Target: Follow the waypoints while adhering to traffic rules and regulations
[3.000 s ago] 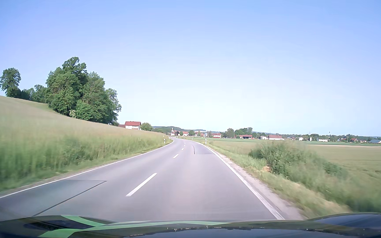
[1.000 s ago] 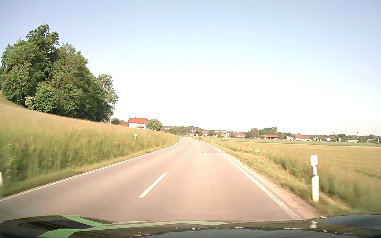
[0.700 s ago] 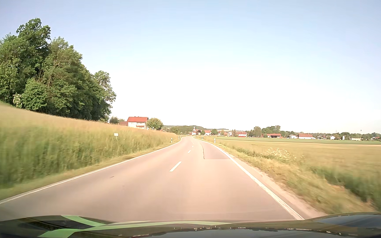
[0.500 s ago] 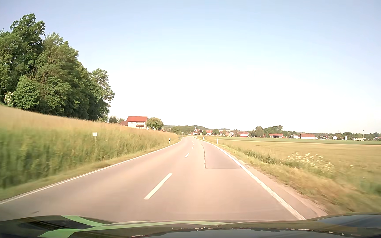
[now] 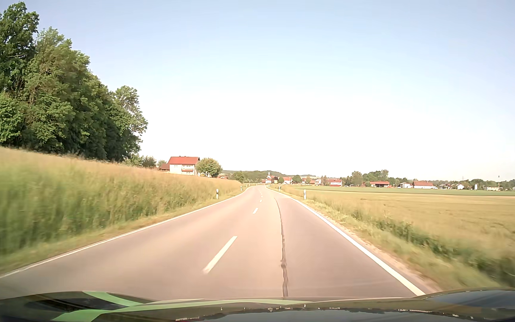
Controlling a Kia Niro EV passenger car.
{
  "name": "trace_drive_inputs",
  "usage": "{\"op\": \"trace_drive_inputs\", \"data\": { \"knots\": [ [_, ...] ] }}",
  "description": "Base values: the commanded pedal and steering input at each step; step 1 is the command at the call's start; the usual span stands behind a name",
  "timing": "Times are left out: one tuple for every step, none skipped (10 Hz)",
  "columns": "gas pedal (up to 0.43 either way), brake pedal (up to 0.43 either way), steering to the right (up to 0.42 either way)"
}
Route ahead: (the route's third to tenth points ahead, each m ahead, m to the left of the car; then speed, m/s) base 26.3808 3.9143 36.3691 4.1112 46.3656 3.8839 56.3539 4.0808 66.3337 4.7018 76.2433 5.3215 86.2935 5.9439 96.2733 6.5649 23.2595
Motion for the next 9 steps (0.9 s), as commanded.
{"op": "trace_drive_inputs", "data": {
  "knots": [
    [0.169,0.0,-0.008],
    [0.169,0.0,-0.007],
    [0.169,0.0,-0.007],
    [0.169,0.0,-0.007],
    [0.169,0.0,-0.007],
    [0.177,0.0,-0.007],
    [0.177,0.0,-0.007],
    [0.157,0.0,-0.007],
    [0.157,0.0,-0.007]
  ]
}}
